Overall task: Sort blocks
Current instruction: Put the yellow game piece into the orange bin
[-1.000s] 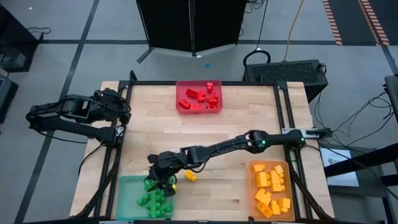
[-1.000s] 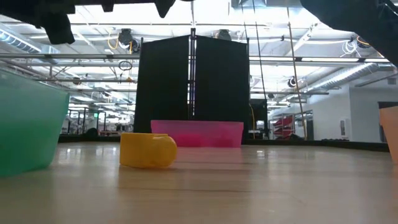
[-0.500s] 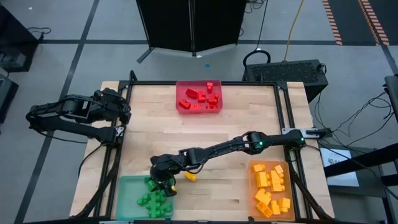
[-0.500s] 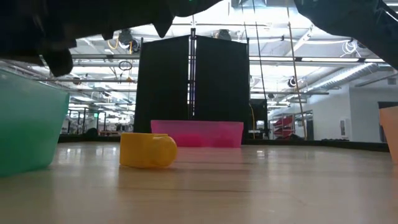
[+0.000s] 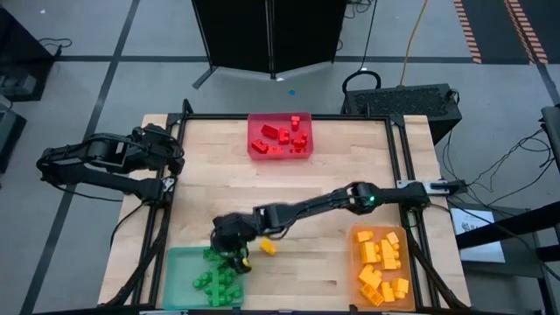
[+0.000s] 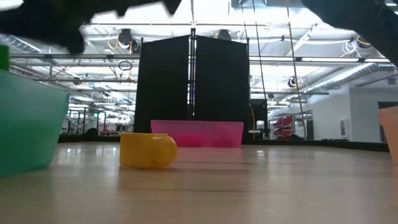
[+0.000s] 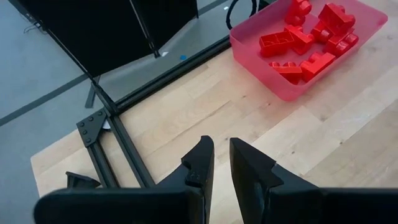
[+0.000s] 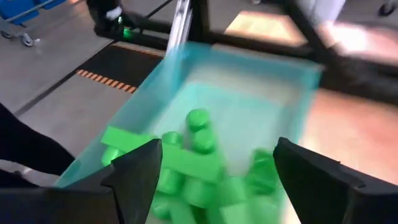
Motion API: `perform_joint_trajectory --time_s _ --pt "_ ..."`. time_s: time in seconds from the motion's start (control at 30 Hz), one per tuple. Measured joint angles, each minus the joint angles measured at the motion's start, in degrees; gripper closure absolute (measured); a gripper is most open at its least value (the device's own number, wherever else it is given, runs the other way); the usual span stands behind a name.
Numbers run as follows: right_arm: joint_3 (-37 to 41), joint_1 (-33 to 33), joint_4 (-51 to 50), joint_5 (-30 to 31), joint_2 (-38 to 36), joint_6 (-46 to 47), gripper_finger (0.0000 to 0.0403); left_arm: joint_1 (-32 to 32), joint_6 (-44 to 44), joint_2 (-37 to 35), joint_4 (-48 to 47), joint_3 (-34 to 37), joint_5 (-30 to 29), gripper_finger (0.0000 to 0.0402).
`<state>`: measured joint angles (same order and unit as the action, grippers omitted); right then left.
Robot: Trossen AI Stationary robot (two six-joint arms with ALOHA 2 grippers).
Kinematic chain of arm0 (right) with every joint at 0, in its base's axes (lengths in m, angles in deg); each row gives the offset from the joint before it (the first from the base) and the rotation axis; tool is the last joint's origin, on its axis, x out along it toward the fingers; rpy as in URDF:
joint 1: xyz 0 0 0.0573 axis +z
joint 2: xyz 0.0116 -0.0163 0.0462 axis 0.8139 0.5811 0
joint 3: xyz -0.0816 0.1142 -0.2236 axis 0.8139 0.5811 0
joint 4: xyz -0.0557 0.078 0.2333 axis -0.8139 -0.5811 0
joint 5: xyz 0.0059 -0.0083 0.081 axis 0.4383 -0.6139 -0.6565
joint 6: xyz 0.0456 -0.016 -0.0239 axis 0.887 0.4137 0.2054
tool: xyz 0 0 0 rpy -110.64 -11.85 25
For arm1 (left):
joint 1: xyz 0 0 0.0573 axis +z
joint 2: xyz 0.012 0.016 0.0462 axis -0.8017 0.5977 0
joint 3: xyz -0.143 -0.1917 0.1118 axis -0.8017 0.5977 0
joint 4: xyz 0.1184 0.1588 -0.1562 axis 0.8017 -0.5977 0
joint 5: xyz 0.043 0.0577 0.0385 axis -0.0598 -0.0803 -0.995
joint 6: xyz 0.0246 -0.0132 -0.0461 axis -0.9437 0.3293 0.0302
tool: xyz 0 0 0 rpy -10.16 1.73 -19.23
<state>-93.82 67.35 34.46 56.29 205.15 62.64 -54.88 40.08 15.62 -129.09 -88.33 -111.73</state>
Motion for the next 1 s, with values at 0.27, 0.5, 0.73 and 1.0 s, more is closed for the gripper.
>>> perform_joint_trajectory --time_s 0.27,0.5,0.73,1.0 --pt "-0.59 -2.44 -19.33 8.68 -13.55 -2.26 0.0104 -0.01 0.01 -0.02 -0.01 0.0 0.01 0.0343" --pt "-0.14 -1.73 -43.92 26.09 -13.55 11.7 0.0104 0.0 -0.03 0.0 -0.09 0.0 0.0 0.0343" --pt "3.06 2.4 -42.8 28.32 -11.89 27.93 0.0104 -0.01 -0.05 -0.02 -0.18 0.01 0.01 0.0343" --pt "12.83 4.95 -36.25 29.86 -12.07 42.55 0.0104 0.0 -0.08 -0.02 -0.17 0.01 0.0 0.0343"
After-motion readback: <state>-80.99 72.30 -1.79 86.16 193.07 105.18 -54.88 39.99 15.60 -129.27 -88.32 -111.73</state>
